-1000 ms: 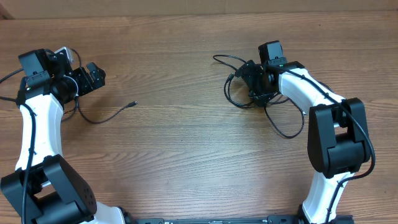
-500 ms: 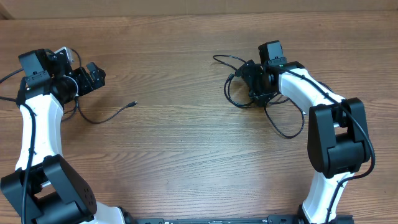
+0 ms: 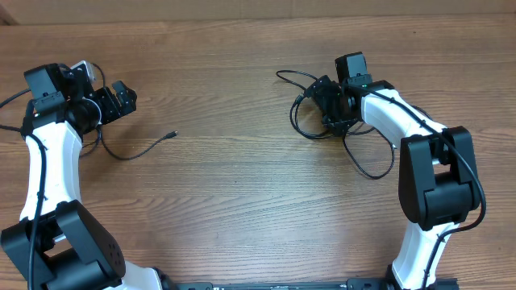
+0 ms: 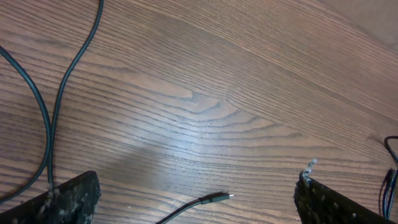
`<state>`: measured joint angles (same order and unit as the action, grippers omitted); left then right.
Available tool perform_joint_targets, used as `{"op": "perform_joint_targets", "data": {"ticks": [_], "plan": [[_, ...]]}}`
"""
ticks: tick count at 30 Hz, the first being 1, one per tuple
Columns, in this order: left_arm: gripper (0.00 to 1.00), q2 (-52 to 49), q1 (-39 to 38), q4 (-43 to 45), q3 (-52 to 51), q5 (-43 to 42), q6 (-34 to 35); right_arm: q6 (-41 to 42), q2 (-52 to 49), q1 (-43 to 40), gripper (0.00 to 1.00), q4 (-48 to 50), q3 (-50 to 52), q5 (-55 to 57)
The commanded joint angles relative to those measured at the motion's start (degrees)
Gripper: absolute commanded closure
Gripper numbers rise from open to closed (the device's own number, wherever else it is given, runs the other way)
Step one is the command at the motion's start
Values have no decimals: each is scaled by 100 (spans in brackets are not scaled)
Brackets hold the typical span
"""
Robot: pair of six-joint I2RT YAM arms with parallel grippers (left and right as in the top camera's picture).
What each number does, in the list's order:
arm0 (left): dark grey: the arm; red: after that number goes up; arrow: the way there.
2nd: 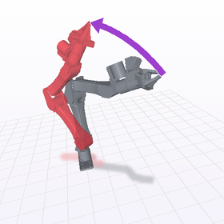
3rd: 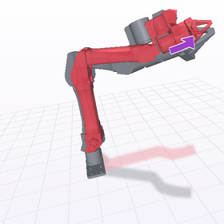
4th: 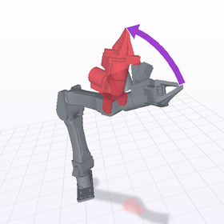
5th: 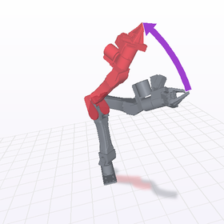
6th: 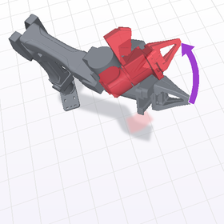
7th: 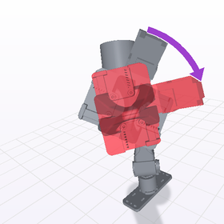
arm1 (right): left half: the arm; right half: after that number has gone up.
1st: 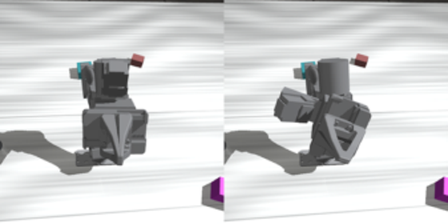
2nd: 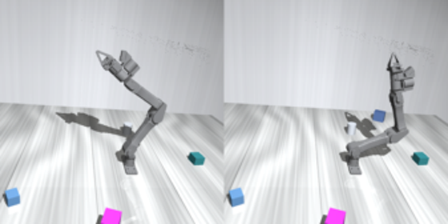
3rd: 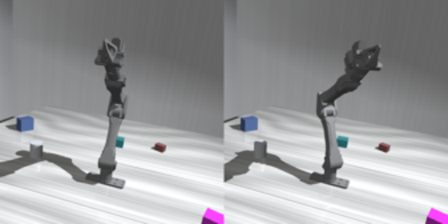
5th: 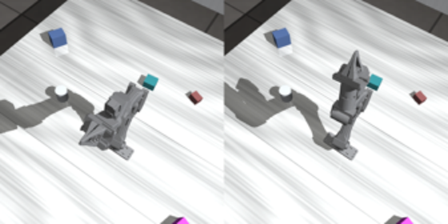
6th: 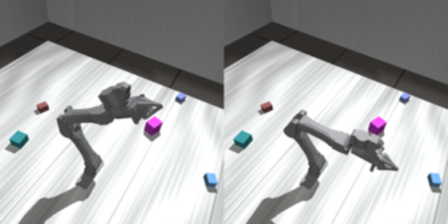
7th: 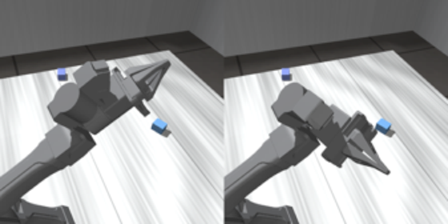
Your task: Untangle cables
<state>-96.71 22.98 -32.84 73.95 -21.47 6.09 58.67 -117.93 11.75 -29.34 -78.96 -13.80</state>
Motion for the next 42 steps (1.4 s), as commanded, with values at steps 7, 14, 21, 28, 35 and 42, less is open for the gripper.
{"op": "perform_joint_targets", "data": {"ticks": [7,14,21,28,35,42], "plan": [[0,-37,-13,-11,11,-59,79,-74,-372,24,0,-271,251,-422],[1,-37,-13,-9,11,-59,79,-387,-372,24,0,-363,251,-389],[0,-37,-13,-11,11,-59,79,-387,-372,24,0,-619,251,-396],[0,-37,-13,-11,11,-59,79,-387,-372,24,0,-704,251,-393],[0,-37,-13,-11,11,-59,79,-389,-372,24,34,-726,251,-393],[0,-37,-13,-11,11,-59,79,-389,-372,24,96,-780,249,-433]]}}
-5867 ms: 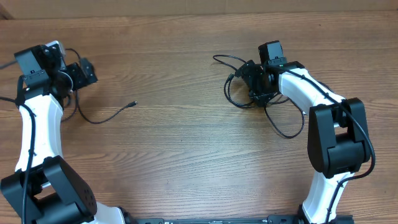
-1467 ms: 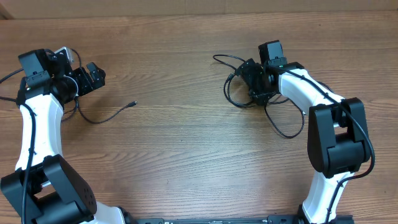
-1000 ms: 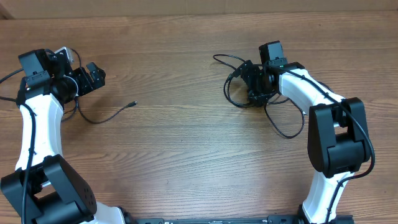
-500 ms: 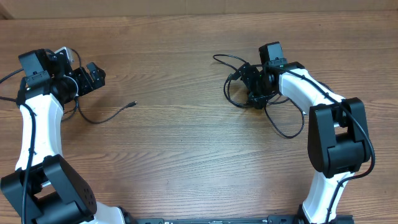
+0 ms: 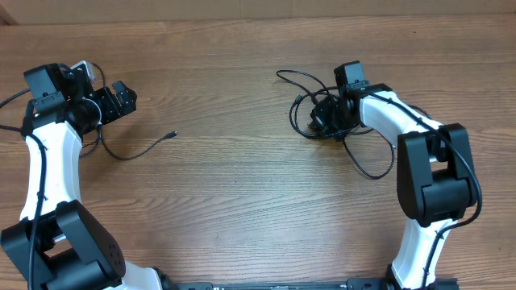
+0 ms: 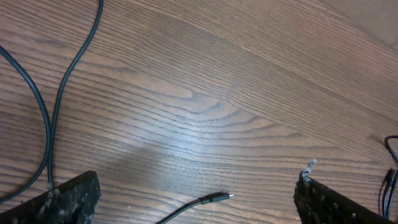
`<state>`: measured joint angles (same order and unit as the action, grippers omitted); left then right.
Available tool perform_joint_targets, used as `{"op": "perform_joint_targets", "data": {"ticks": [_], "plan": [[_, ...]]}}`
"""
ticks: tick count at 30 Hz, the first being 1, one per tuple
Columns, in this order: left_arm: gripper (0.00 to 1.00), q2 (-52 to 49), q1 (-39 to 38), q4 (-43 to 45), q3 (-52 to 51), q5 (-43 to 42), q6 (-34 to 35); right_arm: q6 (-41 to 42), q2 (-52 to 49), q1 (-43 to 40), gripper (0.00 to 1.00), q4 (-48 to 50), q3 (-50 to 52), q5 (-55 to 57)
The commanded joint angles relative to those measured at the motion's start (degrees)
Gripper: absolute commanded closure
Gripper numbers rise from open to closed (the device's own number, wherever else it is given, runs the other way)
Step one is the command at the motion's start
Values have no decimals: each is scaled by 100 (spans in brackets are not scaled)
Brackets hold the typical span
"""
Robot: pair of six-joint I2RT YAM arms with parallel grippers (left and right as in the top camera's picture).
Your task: Untangle cables
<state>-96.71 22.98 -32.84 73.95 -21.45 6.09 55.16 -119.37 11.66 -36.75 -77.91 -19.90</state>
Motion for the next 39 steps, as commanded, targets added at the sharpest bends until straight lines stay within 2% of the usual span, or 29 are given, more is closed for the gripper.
{"op": "perform_joint_targets", "data": {"ticks": [1,8,12,17,21,22,23,24,25,26,33,39], "plan": [[0,-37,-13,-11,11,-61,79,-37,-225,33,96,-79,140,179],[0,-37,-13,-11,11,-61,79,-514,188,35,96,-463,129,254],[1,-37,-13,-11,11,-61,79,-782,824,48,96,-973,129,380],[0,-37,-13,-11,11,-61,79,-1073,1635,153,96,-1154,129,426],[0,-37,-13,-11,11,-61,79,-1067,1958,177,95,-1235,129,1038],[0,-37,-13,-11,11,-61,79,-1064,1963,177,86,-1266,129,1259],[0,-37,-13,-11,11,-61,79,-1038,1958,170,67,-1303,131,1475],[0,-37,-13,-11,11,-61,79,-1003,1937,170,29,-1349,140,1709],[0,-37,-13,-11,11,-61,79,-953,1923,170,12,-1405,142,1921],[1,-37,-13,-11,11,-61,79,-804,1899,170,1,-1491,142,2164],[0,-37,-13,-11,11,-61,76,212,1690,170,0,-1823,146,2905],[1,-37,-13,-11,11,-61,79,382,1561,173,0,-1801,186,3038]]}}
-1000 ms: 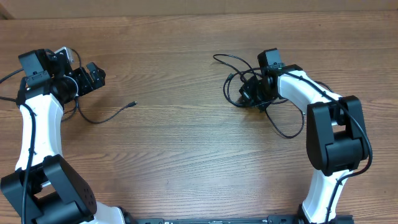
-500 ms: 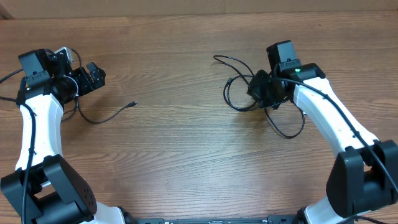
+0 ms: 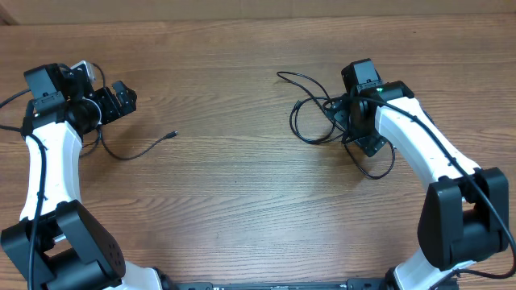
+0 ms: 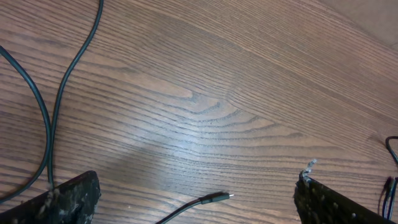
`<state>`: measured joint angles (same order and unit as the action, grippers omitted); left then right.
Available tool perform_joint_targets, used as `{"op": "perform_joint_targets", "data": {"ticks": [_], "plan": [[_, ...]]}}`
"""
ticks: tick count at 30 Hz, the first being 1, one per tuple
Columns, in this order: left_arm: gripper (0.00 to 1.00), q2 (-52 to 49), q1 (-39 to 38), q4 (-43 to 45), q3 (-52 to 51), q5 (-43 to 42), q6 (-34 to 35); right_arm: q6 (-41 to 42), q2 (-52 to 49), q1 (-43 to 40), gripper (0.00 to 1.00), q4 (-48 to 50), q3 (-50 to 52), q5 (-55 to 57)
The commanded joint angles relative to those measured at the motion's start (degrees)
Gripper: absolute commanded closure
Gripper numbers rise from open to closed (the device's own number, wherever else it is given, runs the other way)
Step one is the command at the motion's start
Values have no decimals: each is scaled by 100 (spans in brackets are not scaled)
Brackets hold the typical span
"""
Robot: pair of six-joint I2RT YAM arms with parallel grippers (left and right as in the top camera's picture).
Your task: Untangle cables
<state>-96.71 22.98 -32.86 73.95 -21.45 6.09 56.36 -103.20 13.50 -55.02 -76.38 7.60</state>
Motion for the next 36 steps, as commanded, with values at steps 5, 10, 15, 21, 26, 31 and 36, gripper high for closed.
{"op": "perform_joint_targets", "data": {"ticks": [5,10,15,21,26,31,36], "plan": [[0,-37,-13,-9,11,-61,79,262,-68,-11,0,31,39,291],[1,-37,-13,-9,11,-61,79,264,-68,-11,0,114,116,387],[0,-37,-13,-9,11,-61,79,531,-70,-11,0,713,553,396],[0,-37,-13,-9,11,-61,76,557,-72,-20,4,1434,1080,339],[1,-37,-13,-9,11,-61,79,555,-72,-50,37,1429,1078,326],[0,-37,-13,-9,11,-61,79,511,-72,-50,46,1436,1078,332],[1,-37,-13,-9,11,-61,79,511,-72,-50,46,1447,1078,330]]}}
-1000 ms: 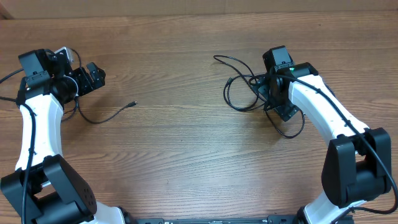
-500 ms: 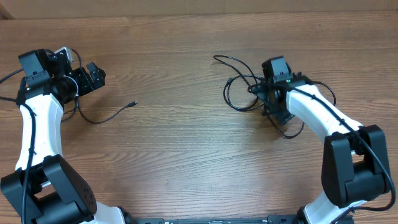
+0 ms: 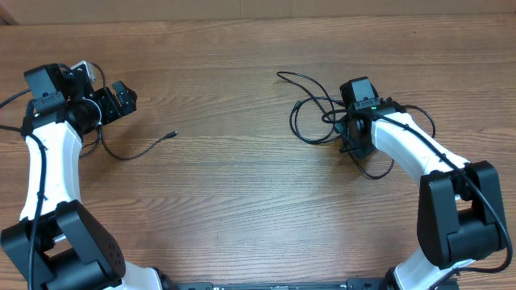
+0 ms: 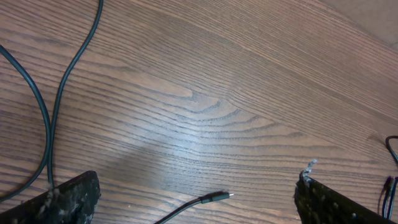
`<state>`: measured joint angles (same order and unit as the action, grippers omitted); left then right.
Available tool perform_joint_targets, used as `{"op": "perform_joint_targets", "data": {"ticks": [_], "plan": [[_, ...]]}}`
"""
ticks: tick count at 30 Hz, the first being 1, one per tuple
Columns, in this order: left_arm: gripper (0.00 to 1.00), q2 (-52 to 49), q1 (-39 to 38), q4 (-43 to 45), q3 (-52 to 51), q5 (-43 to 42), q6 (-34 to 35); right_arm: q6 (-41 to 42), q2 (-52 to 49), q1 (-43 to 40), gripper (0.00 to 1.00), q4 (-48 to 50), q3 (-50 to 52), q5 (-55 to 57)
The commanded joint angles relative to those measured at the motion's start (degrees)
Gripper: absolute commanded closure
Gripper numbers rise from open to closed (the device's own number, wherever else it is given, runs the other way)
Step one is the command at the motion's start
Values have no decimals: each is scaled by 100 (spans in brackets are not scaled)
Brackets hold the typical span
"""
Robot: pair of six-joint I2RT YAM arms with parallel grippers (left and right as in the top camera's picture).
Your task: Untangle cables
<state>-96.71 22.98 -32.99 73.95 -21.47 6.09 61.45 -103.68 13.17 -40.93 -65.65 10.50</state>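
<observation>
A tangle of thin black cables point(image 3: 310, 121) lies at the right of the wooden table point(image 3: 242, 185), with loops reaching toward the front point(image 3: 376, 171) and behind the arm point(image 3: 422, 113). My right gripper point(image 3: 355, 138) points down into the tangle's right side; strands run up to it, but its jaws are hidden. A separate black cable point(image 3: 133, 151) lies at the left, and its plug point(image 4: 217, 198) rests on the wood between my left gripper's fingers point(image 4: 62, 200). My left gripper point(image 3: 125, 100) is open wide, holding nothing.
Two more strands of black cable point(image 4: 53, 118) run across the left of the left wrist view. In the overhead view cable also trails off the table's left edge point(image 3: 8, 101).
My right gripper has shifted a little left and its wrist has turned. A cable loop now shows behind the right forearm. The left arm and its cable have not moved.
My right gripper was over the middle of the tangle, then slightly lower on it. Then it stood to the tangle's right with the loops spread wider. Now it is back nearer the tangle's right side. The left gripper stayed open and still throughout.
</observation>
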Motion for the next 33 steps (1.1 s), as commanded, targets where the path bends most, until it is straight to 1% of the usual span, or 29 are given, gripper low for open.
{"op": "perform_joint_targets", "data": {"ticks": [1,6,9,12,14,16,23,24,27,33], "plan": [[0,-37,-13,4,11,-59,79,2,-24,-17,46,37,4,39],[0,-37,-13,7,11,-59,79,-20,-24,-17,46,42,4,42],[0,-37,-13,4,11,-59,79,-20,-24,-17,53,66,4,44],[1,-37,-13,4,11,-59,79,-22,-24,-63,57,105,7,39],[0,-37,-13,4,11,-59,79,-22,-24,-109,65,122,7,37],[0,-37,-13,4,11,-59,79,-22,-24,-127,77,120,9,35],[0,-37,-13,4,11,-59,76,-20,-24,-131,86,129,46,37],[1,-37,-13,4,11,-59,76,-20,-24,-131,90,129,46,37],[0,-37,-13,4,11,-59,76,-20,-24,-131,96,131,46,37],[0,-37,-13,7,11,-59,79,-22,-24,-129,96,120,46,35]]}}
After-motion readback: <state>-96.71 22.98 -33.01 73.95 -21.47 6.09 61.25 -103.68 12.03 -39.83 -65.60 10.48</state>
